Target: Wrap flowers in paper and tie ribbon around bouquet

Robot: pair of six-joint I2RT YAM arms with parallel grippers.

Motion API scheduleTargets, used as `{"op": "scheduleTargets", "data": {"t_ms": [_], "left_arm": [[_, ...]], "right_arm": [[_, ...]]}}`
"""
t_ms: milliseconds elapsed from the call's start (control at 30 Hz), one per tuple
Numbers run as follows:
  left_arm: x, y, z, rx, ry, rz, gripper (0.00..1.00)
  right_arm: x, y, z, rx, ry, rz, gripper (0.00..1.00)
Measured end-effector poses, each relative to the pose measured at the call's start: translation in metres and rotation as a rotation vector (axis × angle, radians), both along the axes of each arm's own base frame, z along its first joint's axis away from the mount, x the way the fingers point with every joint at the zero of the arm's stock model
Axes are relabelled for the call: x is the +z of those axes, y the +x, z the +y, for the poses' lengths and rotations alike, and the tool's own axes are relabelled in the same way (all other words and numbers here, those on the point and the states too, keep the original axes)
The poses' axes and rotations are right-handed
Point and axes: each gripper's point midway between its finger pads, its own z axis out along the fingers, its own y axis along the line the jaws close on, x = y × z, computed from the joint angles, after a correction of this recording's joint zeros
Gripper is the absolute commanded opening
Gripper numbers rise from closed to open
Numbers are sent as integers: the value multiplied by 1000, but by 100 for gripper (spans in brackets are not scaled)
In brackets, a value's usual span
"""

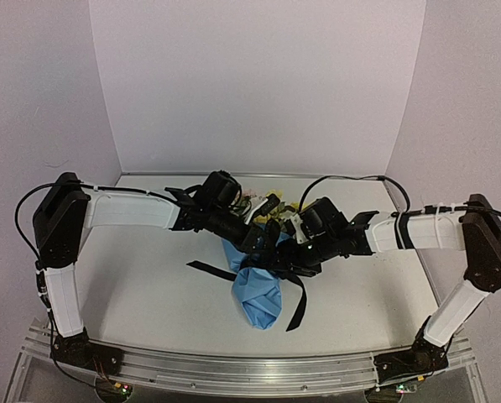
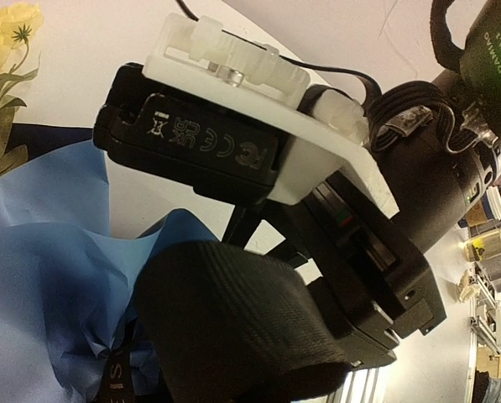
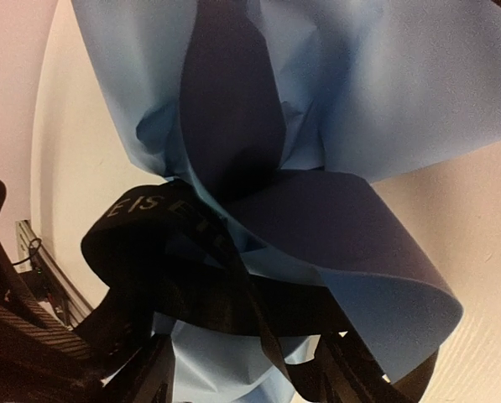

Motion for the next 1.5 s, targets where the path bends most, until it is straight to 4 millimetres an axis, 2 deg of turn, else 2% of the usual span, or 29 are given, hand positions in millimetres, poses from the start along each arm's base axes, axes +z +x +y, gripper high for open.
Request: {"op": "scheduleTargets", "data": {"t_ms": [133,433,600,767,933,1100,1500], "left_arm": [[0,1,0,5,2,-3,0],[-3,9,1,40,13,-27,0],[-11,10,10,91,22,-32,0],[-17,5,20,123,20,-3,0],[-9,3,25,140,-10,0,0],[0,3,25,138,-44,-20,1],[8,-25,33,-17,-131,-126,3]], "right_arm": [[2,-2,5,-27,56,42,70],[-10,0,13,-109,151,131,74],[-16,10,4,-193,176,147,77],[-7,24,6,-249,235,131,79],[2,30,12,-274,290,129,79],[0,32,14,-292,308,145,80],[-19,18,3,-320,285,201,77]]}}
